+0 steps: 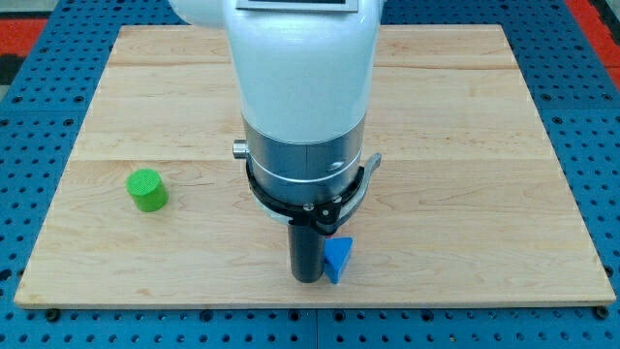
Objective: Place green circle diagonally top right to the green star
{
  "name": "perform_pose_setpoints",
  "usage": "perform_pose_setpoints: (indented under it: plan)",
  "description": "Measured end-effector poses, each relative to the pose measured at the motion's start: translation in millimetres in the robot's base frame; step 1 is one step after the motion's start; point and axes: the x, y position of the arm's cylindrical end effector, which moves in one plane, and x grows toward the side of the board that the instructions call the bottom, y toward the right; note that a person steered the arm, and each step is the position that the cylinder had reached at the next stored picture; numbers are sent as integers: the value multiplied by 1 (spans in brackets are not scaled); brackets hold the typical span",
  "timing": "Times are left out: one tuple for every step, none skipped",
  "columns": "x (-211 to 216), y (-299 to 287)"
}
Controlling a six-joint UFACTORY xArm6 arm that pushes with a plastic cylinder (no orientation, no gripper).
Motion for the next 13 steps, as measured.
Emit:
perform_pose_setpoints:
  plan:
    - [-4, -37]
    - [-27, -84]
    - [-57, -108]
    - [-61, -132]
    - [-53, -159]
    - [-84, -178]
    - [-117, -178]
    - [-136, -179]
    - [-136, -176]
    - [-136, -176]
    - [-135, -194]
    - [-150, -188]
    - [-185, -194]
